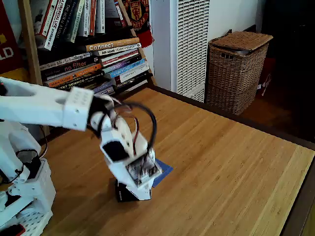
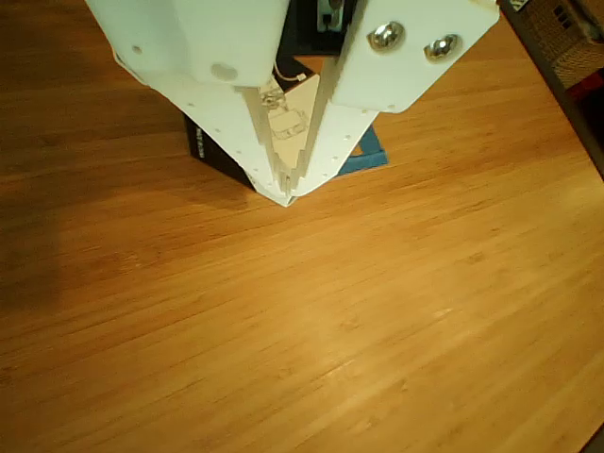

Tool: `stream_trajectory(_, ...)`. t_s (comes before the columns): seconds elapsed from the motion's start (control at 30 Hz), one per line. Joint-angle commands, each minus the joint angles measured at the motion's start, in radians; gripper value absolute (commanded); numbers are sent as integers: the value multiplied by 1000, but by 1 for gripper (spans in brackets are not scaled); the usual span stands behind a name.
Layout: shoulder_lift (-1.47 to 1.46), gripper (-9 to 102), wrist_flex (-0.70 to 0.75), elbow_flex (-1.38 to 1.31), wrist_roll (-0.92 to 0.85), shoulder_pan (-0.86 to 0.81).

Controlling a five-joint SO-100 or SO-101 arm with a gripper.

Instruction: Push the box on top of the target

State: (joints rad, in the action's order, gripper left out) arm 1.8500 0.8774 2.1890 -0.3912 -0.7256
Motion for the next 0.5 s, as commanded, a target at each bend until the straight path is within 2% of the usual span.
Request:
stream_trajectory(0.0, -6, 0, 2, -25, 6, -12)
stream_trajectory(0.47, -18, 0, 44, -25, -15, -25)
